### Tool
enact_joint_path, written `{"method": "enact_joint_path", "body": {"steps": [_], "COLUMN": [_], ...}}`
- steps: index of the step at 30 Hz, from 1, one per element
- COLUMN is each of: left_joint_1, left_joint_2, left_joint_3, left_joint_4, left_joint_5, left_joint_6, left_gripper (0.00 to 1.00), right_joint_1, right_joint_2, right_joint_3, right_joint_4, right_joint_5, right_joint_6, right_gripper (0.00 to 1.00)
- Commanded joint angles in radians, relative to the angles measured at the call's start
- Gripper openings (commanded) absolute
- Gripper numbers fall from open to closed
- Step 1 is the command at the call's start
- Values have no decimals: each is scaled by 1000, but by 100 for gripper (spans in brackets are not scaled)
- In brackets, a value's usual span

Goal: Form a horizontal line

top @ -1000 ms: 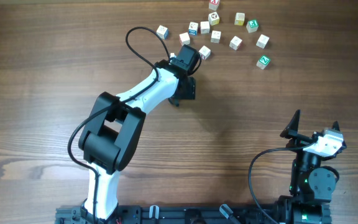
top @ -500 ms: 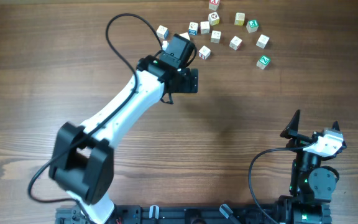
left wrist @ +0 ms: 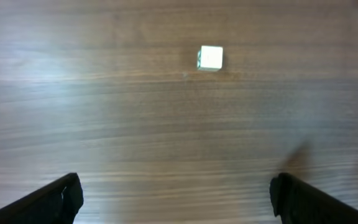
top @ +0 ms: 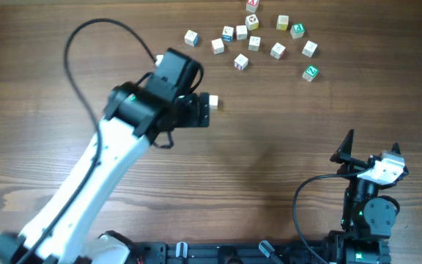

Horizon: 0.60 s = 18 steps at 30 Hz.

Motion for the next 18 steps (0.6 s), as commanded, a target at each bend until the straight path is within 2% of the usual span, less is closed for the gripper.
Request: {"method": "enact_joint_path", "body": {"steps": [1,3,8,11,18], "left_joint_1": [6,6,6,6,6], "left_joint_2": [-101,-145,-282,-377,-589], "left_joint_3": [-4,-4,-4,-5,-161], "left_joint_4": [-68,-118,-245,-296,-310], "left_joint_5": [-103,-109,-194,-210,-206], "left_joint_6": [-46,-49,-160,-173,-173], "left_gripper": [100,100,100,100,100], "right_joint_1": [5,5,5,5,5], "right_joint_2": [-11,-11,-11,-11,-11], "right_joint_3": [-1,-1,-1,-1,-1], "right_joint_4": [3,3,3,3,3], "right_joint_5": [-5,-5,-5,-5,-5], "right_joint_6": [-1,-1,-1,-1,-1], "right_gripper": [100,100,100,100,100]}}
